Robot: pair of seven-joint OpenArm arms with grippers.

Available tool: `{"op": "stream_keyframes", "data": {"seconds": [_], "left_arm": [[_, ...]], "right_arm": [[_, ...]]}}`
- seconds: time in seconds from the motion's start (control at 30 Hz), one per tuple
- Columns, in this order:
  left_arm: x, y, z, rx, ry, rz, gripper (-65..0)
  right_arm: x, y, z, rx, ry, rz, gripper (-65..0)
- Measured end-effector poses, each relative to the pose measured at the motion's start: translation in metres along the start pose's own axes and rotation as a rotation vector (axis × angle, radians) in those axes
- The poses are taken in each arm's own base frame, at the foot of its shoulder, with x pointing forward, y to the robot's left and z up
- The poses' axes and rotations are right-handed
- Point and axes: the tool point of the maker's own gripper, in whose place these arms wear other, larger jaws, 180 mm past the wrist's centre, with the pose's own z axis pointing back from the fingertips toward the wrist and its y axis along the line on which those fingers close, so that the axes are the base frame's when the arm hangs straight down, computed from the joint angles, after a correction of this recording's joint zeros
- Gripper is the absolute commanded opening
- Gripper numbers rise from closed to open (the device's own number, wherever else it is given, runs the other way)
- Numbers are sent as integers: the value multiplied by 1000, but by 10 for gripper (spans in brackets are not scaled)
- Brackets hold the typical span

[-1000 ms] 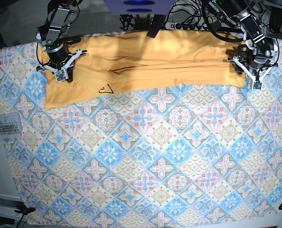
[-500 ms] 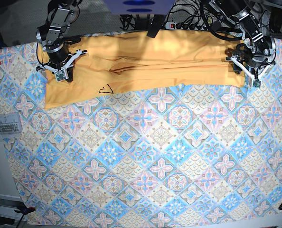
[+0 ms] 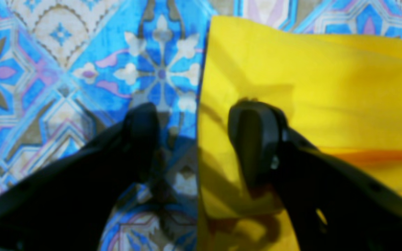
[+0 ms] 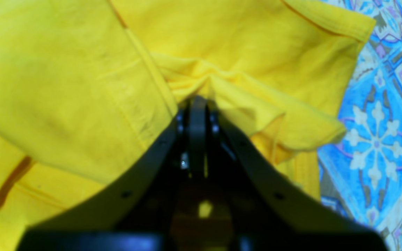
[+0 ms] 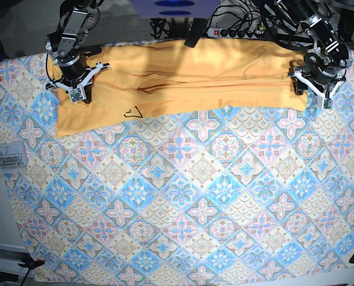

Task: Fold the T-shirt properly
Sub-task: 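Release the fabric with the left gripper and regrasp the shirt's end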

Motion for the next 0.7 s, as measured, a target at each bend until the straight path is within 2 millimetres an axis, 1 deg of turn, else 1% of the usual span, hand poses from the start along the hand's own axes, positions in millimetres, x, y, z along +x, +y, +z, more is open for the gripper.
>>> {"op": "stream_keyframes", "data": {"seconds": [0.17,0.43,0.7], "left_arm": [[-5,-1,1,4,-19,19,-281],[-8,-15,-1,-25,-33,-30,-281],[-9,-22,-1,-25,-51,-25,-281]], "right_arm": [[-1,0,0,-2,2,-1,-650],[0,0,0,-3,1,0,-650],[-1,0,0,-3,4,0,-650]]}}
